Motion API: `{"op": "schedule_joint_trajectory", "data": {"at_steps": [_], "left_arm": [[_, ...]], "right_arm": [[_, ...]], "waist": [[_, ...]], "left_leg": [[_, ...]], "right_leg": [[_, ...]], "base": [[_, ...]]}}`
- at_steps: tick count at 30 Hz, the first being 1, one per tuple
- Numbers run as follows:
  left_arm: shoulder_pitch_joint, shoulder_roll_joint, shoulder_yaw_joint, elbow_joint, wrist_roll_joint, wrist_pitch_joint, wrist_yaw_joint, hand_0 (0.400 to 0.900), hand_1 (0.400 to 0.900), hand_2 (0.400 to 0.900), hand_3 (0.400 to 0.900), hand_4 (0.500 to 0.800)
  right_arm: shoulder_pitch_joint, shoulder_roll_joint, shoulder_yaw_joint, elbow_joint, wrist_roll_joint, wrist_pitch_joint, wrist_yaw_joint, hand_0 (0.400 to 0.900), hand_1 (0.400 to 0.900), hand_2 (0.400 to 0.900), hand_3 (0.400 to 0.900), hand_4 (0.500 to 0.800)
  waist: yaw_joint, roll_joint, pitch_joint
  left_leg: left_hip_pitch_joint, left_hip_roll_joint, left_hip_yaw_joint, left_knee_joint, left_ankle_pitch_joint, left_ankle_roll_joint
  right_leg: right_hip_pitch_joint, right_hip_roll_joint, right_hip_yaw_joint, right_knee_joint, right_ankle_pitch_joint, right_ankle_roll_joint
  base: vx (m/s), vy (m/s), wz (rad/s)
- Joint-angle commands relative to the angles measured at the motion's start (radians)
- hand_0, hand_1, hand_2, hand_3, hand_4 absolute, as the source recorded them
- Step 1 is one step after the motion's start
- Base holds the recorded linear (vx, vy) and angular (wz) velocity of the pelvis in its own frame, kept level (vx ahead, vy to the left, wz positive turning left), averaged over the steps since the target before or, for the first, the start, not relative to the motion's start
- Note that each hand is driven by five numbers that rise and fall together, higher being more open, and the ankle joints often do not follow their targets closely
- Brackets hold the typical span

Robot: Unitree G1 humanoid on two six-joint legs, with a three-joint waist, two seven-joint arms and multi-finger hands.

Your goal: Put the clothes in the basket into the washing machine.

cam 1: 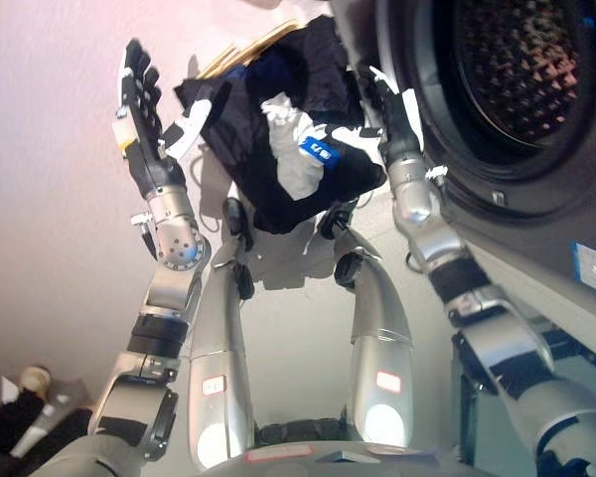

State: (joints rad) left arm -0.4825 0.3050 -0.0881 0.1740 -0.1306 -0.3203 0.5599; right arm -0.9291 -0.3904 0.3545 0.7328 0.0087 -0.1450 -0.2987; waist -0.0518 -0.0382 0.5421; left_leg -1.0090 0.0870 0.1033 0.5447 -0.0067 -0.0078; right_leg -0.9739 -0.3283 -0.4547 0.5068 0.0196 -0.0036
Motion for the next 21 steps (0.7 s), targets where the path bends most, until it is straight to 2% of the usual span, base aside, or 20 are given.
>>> {"op": "schedule_joint_trajectory", "data": {"at_steps": [1, 2, 3, 5, 7, 8, 9, 14, 17, 20, 21], "left_arm": [[-0.006, 0.096, 0.0, -0.134, -0.03, -0.104, 0.006, 0.9, 0.9, 0.9, 0.9, 0.8], [-0.025, 0.111, -0.022, -0.167, -0.035, -0.113, 0.003, 0.9, 0.9, 0.9, 0.9, 0.8], [-0.032, 0.112, -0.022, -0.167, -0.035, -0.112, 0.004, 0.9, 0.9, 0.9, 0.9, 0.8], [-0.064, 0.137, -0.063, -0.231, -0.035, -0.124, 0.001, 0.9, 0.9, 0.9, 0.9, 0.8], [-0.084, 0.149, -0.068, -0.254, -0.033, -0.125, 0.004, 0.9, 0.9, 0.9, 0.9, 0.8], [-0.088, 0.15, -0.08, -0.275, -0.056, -0.136, 0.007, 0.9, 0.9, 0.9, 0.9, 0.8], [-0.095, 0.15, -0.08, -0.276, -0.057, -0.136, 0.006, 0.9, 0.9, 0.9, 0.9, 0.8], [-0.096, 0.149, -0.1, -0.319, -0.092, -0.15, 0.021, 0.9, 0.9, 0.9, 0.9, 0.8], [-0.07, 0.146, -0.1, -0.34, -0.103, -0.15, 0.026, 0.9, 0.9, 0.9, 0.9, 0.8], [-0.039, 0.135, -0.087, -0.363, -0.114, -0.14, 0.041, 0.9, 0.9, 0.9, 0.9, 0.8], [-0.035, 0.135, -0.086, -0.367, -0.114, -0.138, 0.041, 0.9, 0.9, 0.9, 0.9, 0.8]], "right_arm": [[-0.176, -0.006, 0.059, 0.077, -0.083, -0.017, -0.017, 0.9, 0.9, 0.9, 0.9, 0.8], [-0.229, -0.01, 0.077, 0.18, -0.095, -0.001, -0.039, 0.9, 0.9, 0.9, 0.9, 0.8], [-0.244, -0.009, 0.078, 0.195, -0.094, -0.008, -0.041, 0.9, 0.9, 0.9, 0.9, 0.8], [-0.291, -0.014, 0.088, 0.337, -0.076, 0.008, -0.065, 0.9, 0.9, 0.9, 0.9, 0.8], [-0.311, -0.024, 0.087, 0.381, -0.073, 0.006, -0.071, 0.9, 0.9, 0.9, 0.9, 0.8], [-0.328, -0.019, 0.091, 0.446, -0.067, 0.019, -0.073, 0.9, 0.9, 0.9, 0.9, 0.8], [-0.339, -0.02, 0.091, 0.455, -0.066, 0.015, -0.072, 0.9, 0.9, 0.9, 0.9, 0.8], [-0.327, -0.013, 0.041, 0.565, -0.033, 0.043, -0.094, 0.9, 0.9, 0.9, 0.9, 0.8], [-0.294, 0.026, 0.04, 0.619, -0.07, 0.075, -0.081, 0.9, 0.9, 0.9, 0.9, 0.8], [-0.234, 0.073, 0.001, 0.642, -0.098, 0.098, -0.076, 0.9, 0.9, 0.9, 0.9, 0.8], [-0.23, 0.074, 0.001, 0.639, -0.099, 0.099, -0.076, 0.863, 0.863, 0.863, 0.863, 0.778]], "waist": [[0.062, -0.032, -0.022], [0.092, -0.022, -0.022], [0.089, -0.019, -0.022], [0.131, -0.001, -0.022], [0.141, 0.011, -0.022], [0.166, 0.03, -0.022], [0.163, 0.032, -0.022], [0.213, 0.093, -0.022], [0.232, 0.141, -0.022], [0.238, 0.179, -0.022], [0.239, 0.179, -0.022]], "left_leg": [[-0.049, -0.047, 0.014, 0.067, -0.147, 0.065], [-0.11, -0.061, 0.0, 0.097, -0.144, 0.068], [-0.126, -0.062, -0.005, 0.109, -0.148, 0.067], [-0.238, -0.086, -0.038, 0.175, -0.144, 0.073], [-0.299, -0.1, -0.054, 0.22, -0.152, 0.074], [-0.363, -0.115, -0.074, 0.262, -0.157, 0.083], [-0.38, -0.12, -0.076, 0.279, -0.164, 0.083], [-0.527, -0.171, -0.098, 0.416, -0.189, 0.103], [-0.558, -0.177, -0.125, 0.468, -0.199, 0.112], [-0.56, -0.177, -0.134, 0.504, -0.203, 0.123], [-0.56, -0.176, -0.134, 0.507, -0.205, 0.123]], "right_leg": [[-0.192, -0.039, -0.067, 0.124, -0.006, 0.179], [-0.24, -0.048, -0.089, 0.162, -0.024, 0.169], [-0.251, -0.053, -0.092, 0.173, -0.03, 0.168], [-0.329, -0.08, -0.113, 0.25, -0.076, 0.141], [-0.375, -0.103, -0.12, 0.304, -0.105, 0.127], [-0.431, -0.124, -0.121, 0.37, -0.14, 0.108], [-0.446, -0.134, -0.119, 0.389, -0.15, 0.106], [-0.596, -0.22, -0.097, 0.602, -0.245, 0.065], [-0.596, -0.235, -0.122, 0.658, -0.277, 0.051], [-0.596, -0.244, -0.124, 0.69, -0.272, 0.043], [-0.596, -0.244, -0.123, 0.692, -0.272, 0.043]], "base": [[0.05, -0.136, 0.44], [0.04, -0.068, 0.31], [0.04, -0.093, 0.38], [0.02, -0.1, 0.34], [0.0, -0.056, 0.25], [-0.01, -0.026, 0.21], [-0.01, 0.015, 0.16], [-0.02, 0.062, 0.1], [-0.02, 0.123, -0.09], [-0.02, 0.133, -0.12], [-0.02, 0.1, -0.08]]}}
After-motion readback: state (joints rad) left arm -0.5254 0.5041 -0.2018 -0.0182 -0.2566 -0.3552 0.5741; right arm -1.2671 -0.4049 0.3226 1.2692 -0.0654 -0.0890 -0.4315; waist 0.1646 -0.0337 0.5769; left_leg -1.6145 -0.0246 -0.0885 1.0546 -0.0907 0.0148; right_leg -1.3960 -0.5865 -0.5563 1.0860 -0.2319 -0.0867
